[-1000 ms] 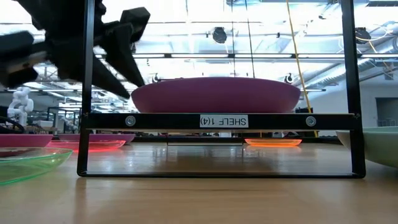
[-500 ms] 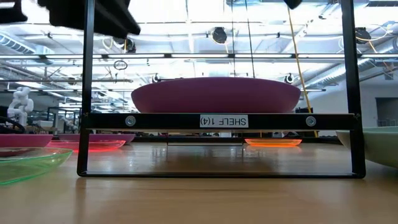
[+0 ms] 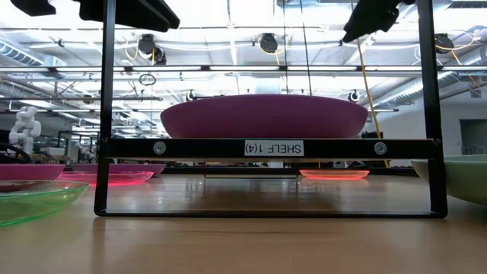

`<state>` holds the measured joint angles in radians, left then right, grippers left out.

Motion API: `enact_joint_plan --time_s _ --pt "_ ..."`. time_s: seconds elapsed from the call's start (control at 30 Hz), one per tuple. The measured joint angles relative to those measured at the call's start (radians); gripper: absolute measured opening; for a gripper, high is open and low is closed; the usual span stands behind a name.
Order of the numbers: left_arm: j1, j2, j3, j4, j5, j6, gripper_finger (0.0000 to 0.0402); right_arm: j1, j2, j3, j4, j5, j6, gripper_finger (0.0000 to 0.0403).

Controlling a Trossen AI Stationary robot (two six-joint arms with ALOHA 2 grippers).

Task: Place and stack plates onto a shelf
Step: Put the small pink plate on the shelf

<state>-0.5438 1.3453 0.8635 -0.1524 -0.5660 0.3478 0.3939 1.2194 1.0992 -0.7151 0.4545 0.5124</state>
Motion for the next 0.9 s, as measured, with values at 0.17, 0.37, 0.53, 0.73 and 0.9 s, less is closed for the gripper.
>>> enact_joint_plan --time_s 0.17,0.37,0.53,0.73,0.9 --pt "0.000 0.000 0.000 -0.002 -0.004 -0.072 0.0116 -0.018 0.000 0.000 -0.037 0.020 -0.008 0.0160" --pt "0.000 0.000 0.000 -0.011 -0.004 -0.139 0.0116 -0.056 0.000 0.000 -0.089 0.051 -0.070 0.0160" --pt "0.000 0.000 0.000 -0.026 -0.004 -0.174 0.0116 -0.081 0.000 -0.001 -0.143 0.177 -0.165 0.0160" --pt "0.000 0.000 0.000 -0.039 -0.004 -0.174 0.0116 -0.114 0.000 -0.096 -0.059 0.350 -0.307 0.0160" --pt "0.000 0.000 0.000 -0.039 -0.004 -0.176 0.0116 -0.183 0.000 -0.236 0.116 0.357 -0.466 0.0160"
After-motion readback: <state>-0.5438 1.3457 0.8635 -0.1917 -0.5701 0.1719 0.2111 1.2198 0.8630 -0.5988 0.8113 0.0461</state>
